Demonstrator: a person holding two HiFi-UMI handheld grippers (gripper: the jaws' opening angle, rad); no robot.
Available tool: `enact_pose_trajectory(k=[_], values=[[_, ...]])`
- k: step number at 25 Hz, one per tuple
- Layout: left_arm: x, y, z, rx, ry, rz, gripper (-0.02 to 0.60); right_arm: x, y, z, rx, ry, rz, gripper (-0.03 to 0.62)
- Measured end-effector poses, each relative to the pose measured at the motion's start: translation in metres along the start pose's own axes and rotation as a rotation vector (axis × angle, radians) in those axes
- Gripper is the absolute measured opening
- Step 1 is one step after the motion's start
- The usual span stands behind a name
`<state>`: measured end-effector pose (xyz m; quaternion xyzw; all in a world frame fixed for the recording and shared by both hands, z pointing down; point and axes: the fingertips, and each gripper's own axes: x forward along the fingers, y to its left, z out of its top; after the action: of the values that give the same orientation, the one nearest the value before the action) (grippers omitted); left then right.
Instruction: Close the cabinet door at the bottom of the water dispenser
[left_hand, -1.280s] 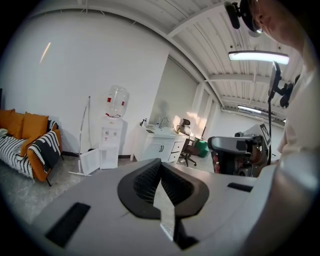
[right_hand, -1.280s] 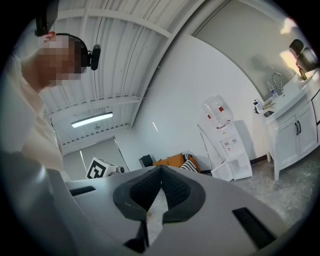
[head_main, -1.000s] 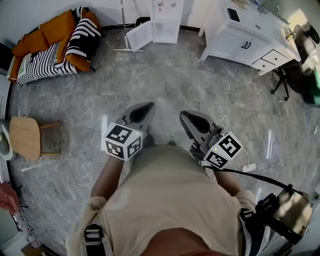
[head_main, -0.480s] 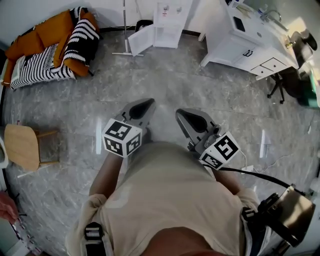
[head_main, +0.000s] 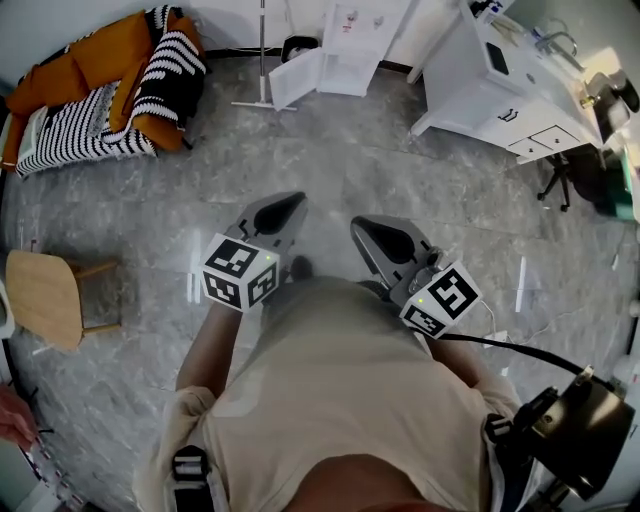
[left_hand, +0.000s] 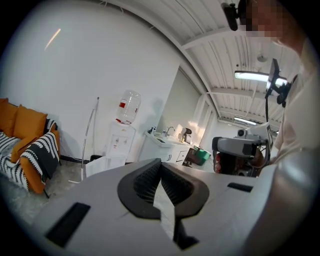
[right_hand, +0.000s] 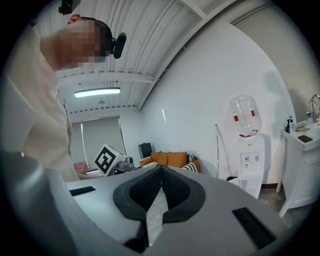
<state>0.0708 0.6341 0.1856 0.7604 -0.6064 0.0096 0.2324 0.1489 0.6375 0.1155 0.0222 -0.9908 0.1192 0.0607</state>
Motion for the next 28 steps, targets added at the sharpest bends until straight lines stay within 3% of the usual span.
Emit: enact_pose_trajectory(k=[5,14,28], values=[[-0.002,0.017,-0.005,-0.053,0.004,0.005,-0.009,0.014,-0.001,-0.003,0.009,0.039,-0.001,0.014],[0.026,0.004,0.006,-0.039,0.027,-0.005,-0.009,0.009,-0.035,0.005,0.055,-0.002,-0.037,0.014],[0.128,-0.013,0.043,0.011,0.097,0.036,-0.009,-0.027,-0.163,0.012,0.243,-0.064,-0.055,0.014]])
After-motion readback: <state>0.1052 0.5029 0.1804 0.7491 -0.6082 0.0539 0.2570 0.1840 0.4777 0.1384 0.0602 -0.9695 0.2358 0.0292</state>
